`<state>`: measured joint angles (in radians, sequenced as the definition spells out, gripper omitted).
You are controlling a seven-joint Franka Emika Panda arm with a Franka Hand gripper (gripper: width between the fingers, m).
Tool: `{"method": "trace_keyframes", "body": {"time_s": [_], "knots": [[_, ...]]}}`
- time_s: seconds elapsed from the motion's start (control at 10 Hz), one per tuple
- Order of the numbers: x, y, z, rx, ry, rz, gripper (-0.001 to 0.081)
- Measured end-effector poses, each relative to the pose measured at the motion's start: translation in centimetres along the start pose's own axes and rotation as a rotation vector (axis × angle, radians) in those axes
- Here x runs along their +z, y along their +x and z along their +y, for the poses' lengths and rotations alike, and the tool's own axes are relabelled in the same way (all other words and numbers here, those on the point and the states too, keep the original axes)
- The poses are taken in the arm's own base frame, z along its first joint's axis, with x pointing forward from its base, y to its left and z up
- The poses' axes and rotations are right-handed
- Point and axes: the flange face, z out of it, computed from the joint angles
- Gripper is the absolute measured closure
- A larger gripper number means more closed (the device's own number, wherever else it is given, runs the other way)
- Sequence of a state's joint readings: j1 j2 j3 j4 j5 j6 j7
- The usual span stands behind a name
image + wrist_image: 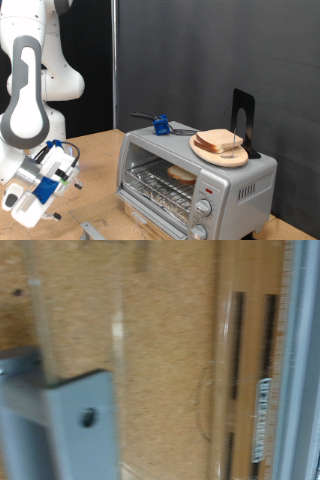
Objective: Make a piece of toast with the oven
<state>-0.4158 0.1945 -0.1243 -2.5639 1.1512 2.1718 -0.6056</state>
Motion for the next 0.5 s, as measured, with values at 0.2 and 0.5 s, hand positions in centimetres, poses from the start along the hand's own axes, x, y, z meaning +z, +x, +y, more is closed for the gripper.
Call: {"method": "trace_keyframes", "body": {"time_s": [0.2,0.5], "knots": [[1.1,0.8,0.8,0.001,-0.008,-0.002,-0.0003],[4.8,1.1,0.0,-0.035,0.003,-0.059,-0.0003]]}}
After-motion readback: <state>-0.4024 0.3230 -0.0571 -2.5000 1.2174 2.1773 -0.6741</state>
